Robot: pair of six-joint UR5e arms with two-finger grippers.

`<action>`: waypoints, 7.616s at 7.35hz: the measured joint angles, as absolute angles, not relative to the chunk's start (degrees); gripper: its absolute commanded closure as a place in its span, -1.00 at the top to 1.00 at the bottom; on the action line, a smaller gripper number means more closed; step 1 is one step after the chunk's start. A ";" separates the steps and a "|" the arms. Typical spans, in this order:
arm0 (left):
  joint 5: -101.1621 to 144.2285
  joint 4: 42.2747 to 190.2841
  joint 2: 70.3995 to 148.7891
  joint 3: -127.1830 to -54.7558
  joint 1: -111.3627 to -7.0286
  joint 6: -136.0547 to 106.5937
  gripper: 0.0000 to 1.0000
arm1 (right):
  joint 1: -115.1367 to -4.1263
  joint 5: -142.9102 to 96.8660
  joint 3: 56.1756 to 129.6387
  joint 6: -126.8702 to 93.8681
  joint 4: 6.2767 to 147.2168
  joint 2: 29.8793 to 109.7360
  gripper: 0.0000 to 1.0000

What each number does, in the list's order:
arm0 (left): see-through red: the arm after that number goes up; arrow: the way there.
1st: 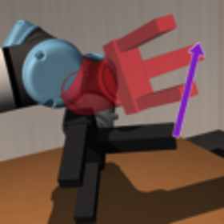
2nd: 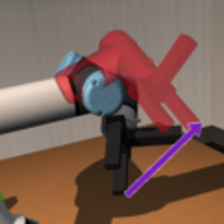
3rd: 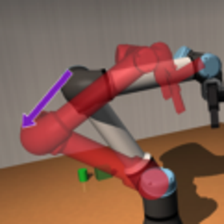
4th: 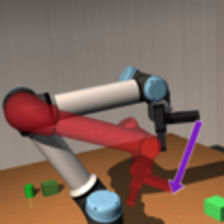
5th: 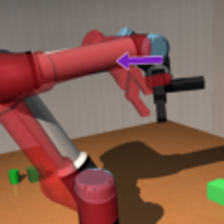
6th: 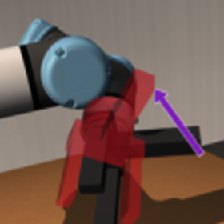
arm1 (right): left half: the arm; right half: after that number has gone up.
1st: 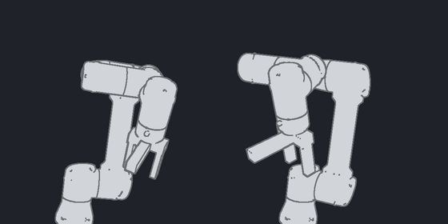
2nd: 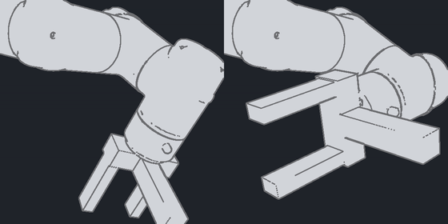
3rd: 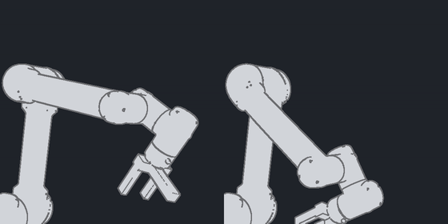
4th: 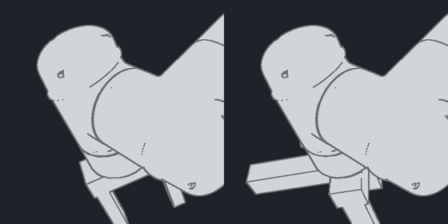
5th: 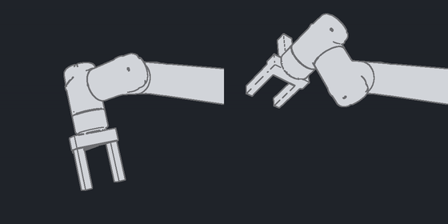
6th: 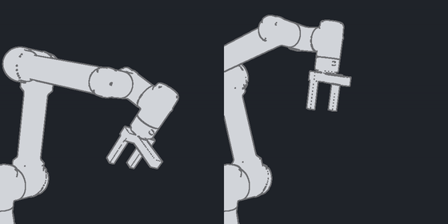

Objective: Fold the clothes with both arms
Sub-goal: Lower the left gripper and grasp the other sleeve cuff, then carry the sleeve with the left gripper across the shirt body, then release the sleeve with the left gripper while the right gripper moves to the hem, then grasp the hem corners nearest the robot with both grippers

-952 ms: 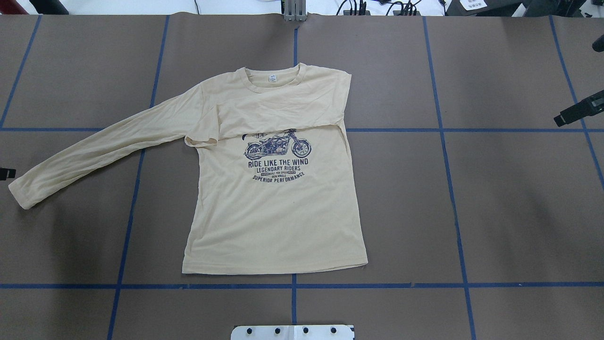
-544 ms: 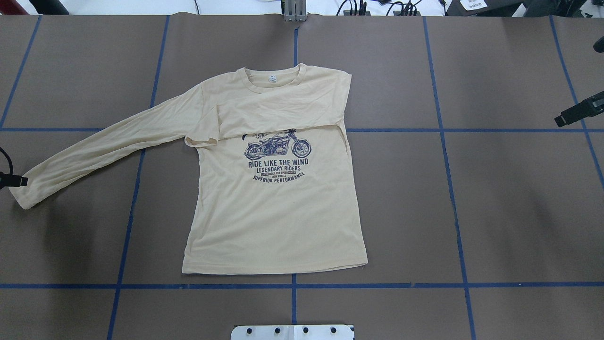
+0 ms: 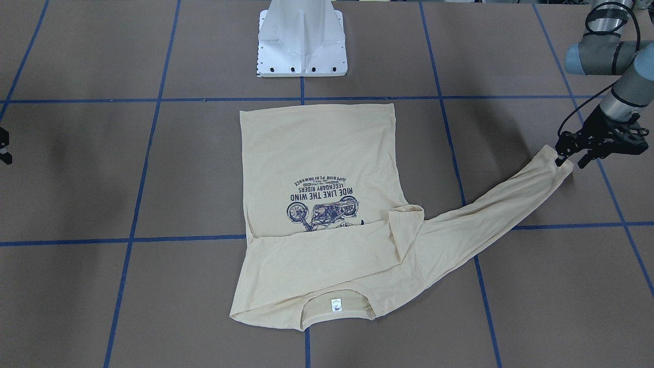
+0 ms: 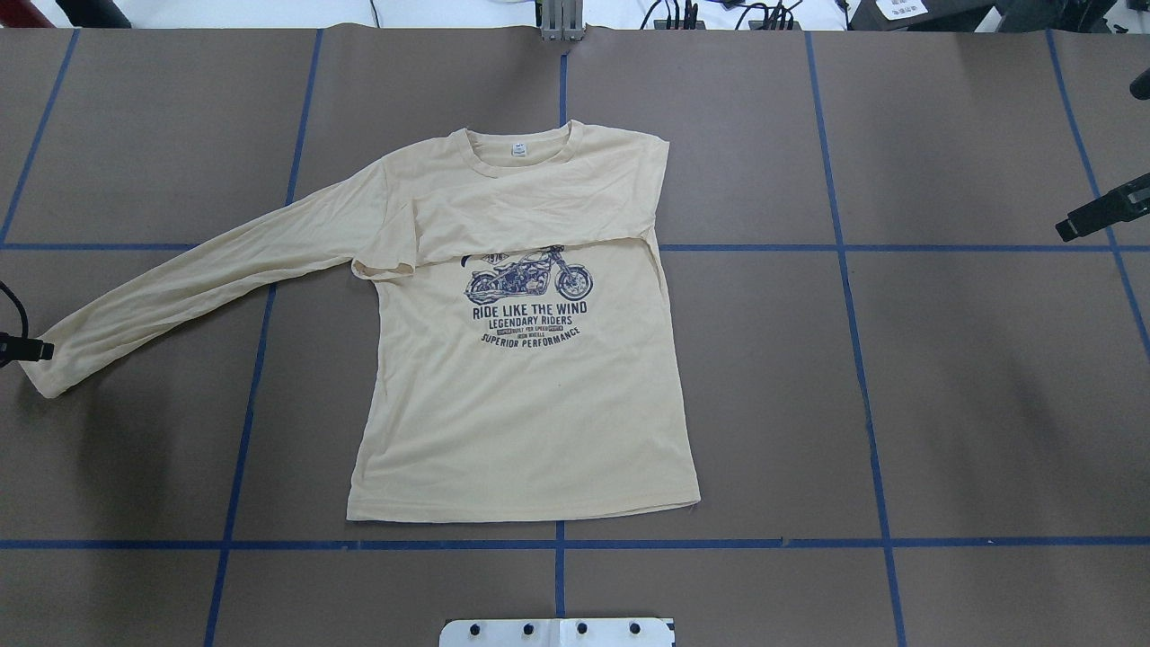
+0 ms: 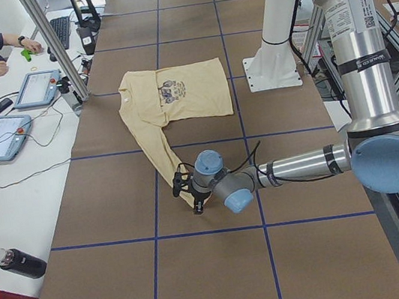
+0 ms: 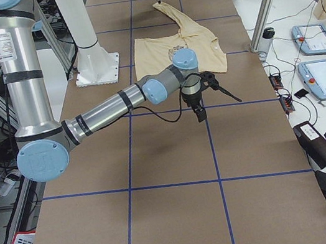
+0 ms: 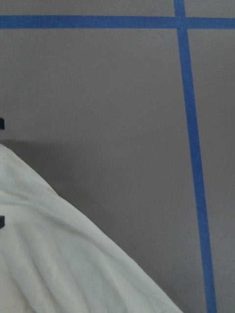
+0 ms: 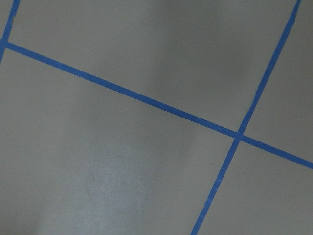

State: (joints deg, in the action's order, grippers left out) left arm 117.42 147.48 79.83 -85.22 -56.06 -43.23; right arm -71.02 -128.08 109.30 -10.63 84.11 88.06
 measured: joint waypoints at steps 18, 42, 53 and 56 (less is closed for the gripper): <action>123.33 107.00 88.40 -112.29 -55.45 -39.03 -1.00 | -71.01 -128.06 109.32 -10.71 84.02 88.07 1.00; 117.84 94.02 134.26 -95.54 -37.98 -69.99 1.00 | -51.00 -120.97 118.13 -51.55 75.79 86.16 1.00; 100.52 116.91 93.05 -114.68 -17.30 -80.32 -0.05 | -15.69 -92.57 127.37 -79.61 82.42 85.70 1.00; 100.68 116.66 94.38 -114.06 -16.77 -81.29 -0.05 | -15.30 -92.38 127.36 -79.63 82.41 85.69 1.00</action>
State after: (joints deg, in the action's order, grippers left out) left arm 100.68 116.66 94.38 -114.06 -16.77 -81.29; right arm -15.30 -92.38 127.36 -79.63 82.41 85.69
